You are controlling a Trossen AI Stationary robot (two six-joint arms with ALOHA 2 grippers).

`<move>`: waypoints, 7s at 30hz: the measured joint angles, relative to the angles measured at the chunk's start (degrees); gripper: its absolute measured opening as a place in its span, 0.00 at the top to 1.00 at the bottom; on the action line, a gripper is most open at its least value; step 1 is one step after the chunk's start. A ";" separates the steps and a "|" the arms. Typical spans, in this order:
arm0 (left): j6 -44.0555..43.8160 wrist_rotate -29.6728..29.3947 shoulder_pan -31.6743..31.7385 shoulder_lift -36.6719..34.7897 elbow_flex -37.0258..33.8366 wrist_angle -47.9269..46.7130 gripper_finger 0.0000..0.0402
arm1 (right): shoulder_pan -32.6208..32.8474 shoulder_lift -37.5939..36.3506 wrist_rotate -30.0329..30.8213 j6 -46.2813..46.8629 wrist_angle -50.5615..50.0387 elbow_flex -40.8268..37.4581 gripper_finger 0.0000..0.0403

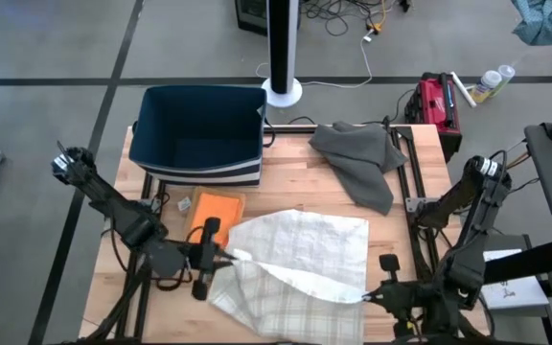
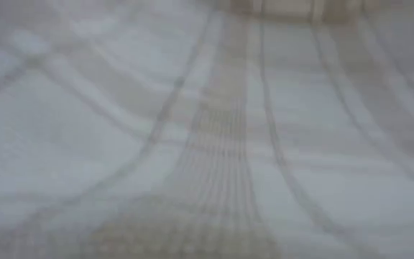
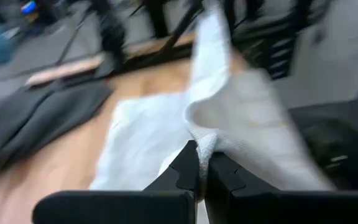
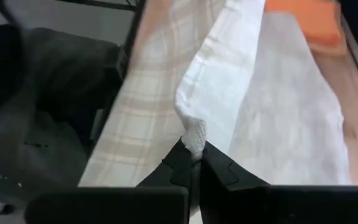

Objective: Fold towel
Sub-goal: Fold the white patterned kitchen towel

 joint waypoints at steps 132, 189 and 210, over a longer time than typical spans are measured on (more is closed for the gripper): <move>-29.26 57.30 13.23 19.20 32.47 -62.28 1.00 | 5.54 -4.87 4.72 15.34 -20.46 7.15 0.99; -40.12 51.31 12.55 11.95 47.65 -74.23 1.00 | 2.80 -4.61 3.43 -2.37 -10.63 10.61 0.99; -17.96 44.30 14.94 17.74 43.13 -74.36 1.00 | 2.82 -4.53 2.67 17.14 -25.13 10.94 0.99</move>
